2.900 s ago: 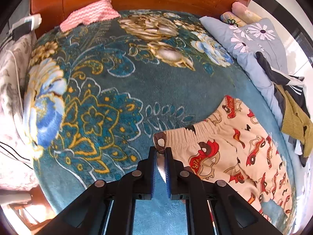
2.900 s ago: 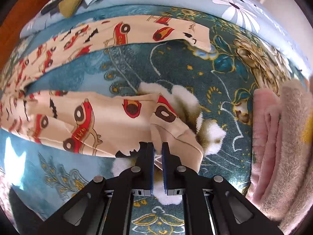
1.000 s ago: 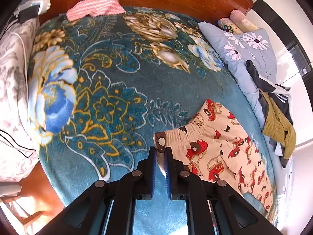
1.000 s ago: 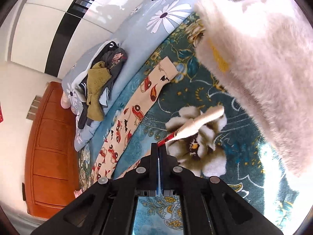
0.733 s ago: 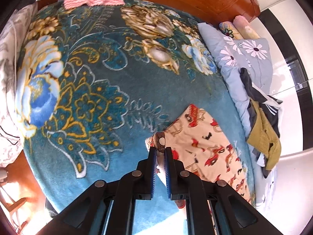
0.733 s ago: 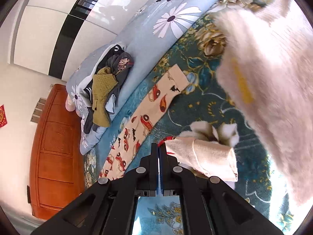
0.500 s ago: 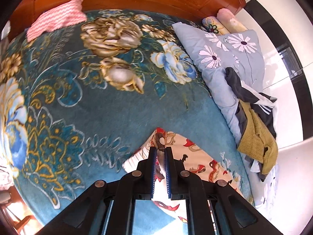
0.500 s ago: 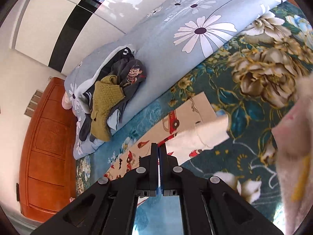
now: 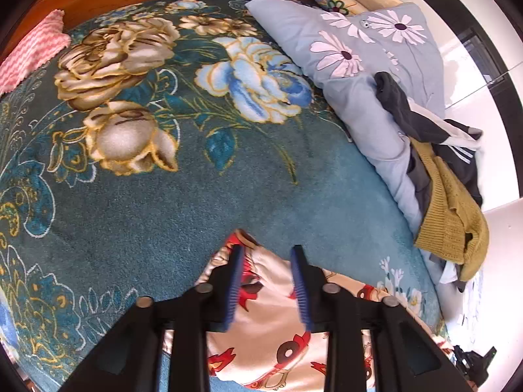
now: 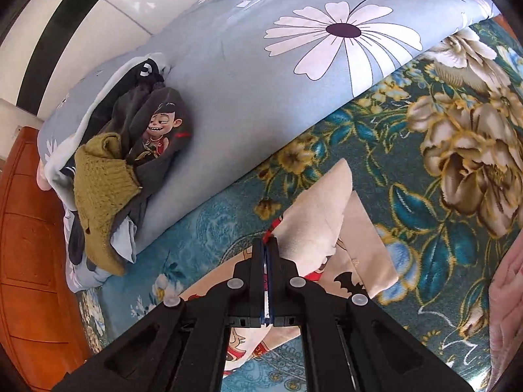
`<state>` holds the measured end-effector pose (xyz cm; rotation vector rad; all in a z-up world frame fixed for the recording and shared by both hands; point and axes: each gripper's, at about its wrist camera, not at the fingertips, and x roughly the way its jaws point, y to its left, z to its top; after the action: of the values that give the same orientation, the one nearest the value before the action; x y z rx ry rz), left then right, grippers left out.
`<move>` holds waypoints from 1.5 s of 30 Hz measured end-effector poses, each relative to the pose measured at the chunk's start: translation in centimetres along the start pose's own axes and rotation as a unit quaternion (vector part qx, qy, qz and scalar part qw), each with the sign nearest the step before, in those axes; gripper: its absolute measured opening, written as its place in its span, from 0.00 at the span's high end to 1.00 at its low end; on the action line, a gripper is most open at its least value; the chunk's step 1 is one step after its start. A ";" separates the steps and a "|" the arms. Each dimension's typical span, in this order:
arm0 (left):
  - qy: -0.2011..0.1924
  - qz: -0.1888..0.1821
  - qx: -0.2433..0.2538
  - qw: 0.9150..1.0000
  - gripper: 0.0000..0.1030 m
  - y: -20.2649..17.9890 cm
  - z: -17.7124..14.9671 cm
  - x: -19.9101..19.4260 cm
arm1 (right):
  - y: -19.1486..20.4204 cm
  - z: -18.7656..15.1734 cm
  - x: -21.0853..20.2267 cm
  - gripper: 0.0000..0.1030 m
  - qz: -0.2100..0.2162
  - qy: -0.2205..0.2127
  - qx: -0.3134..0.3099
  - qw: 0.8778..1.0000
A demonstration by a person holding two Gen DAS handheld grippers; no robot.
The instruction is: Fold clothes
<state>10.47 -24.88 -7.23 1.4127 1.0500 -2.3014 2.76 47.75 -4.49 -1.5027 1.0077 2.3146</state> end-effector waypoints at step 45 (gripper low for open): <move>-0.028 -0.005 -0.106 0.994 0.52 7.9 -8.4 0.9 | -9.9 -5.1 2.4 0.93 0.042 -0.040 0.081 0.995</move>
<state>19.96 -24.55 -13.85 1.2575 1.2447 -2.1474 10.37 51.44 -12.08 -1.3190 1.2268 2.2655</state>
